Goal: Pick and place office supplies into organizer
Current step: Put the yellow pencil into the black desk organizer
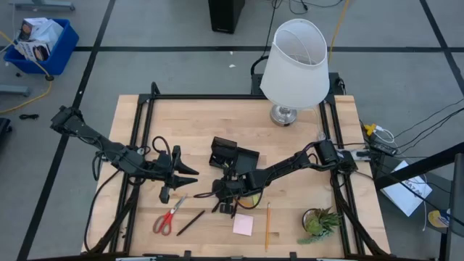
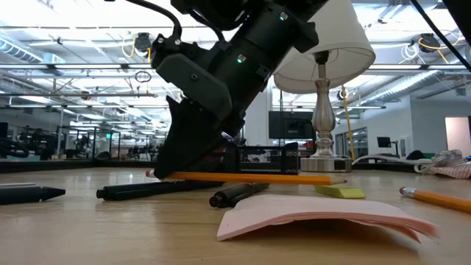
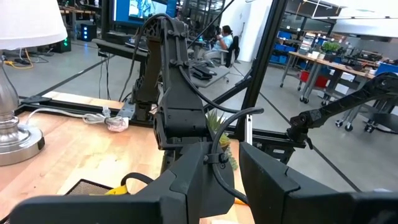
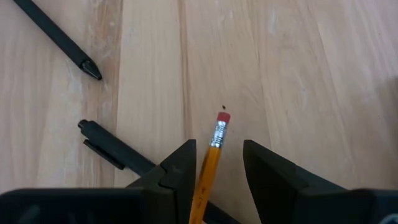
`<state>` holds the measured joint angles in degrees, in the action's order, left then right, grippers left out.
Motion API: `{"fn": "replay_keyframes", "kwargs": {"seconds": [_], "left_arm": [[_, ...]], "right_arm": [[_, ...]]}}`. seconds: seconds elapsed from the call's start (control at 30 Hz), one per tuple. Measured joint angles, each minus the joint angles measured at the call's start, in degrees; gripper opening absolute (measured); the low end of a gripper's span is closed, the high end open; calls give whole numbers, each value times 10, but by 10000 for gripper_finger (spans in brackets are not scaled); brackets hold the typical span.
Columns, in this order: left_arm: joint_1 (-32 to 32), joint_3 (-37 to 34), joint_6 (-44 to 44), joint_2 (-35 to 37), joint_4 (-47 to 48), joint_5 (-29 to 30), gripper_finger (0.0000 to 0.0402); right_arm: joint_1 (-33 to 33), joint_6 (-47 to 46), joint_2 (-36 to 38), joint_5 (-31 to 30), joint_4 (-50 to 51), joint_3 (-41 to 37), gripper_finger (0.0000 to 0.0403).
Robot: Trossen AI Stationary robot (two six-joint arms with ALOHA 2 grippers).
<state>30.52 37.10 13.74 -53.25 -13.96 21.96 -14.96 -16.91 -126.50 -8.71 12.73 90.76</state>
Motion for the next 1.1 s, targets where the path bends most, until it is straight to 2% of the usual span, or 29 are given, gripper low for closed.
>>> {"fn": "replay_keyframes", "kwargs": {"seconds": [1.1], "left_arm": [[0, 0, 0, 0, 1, 0, 106]], "right_arm": [[12, -4, 0, 15, -22, -23, 125]]}}
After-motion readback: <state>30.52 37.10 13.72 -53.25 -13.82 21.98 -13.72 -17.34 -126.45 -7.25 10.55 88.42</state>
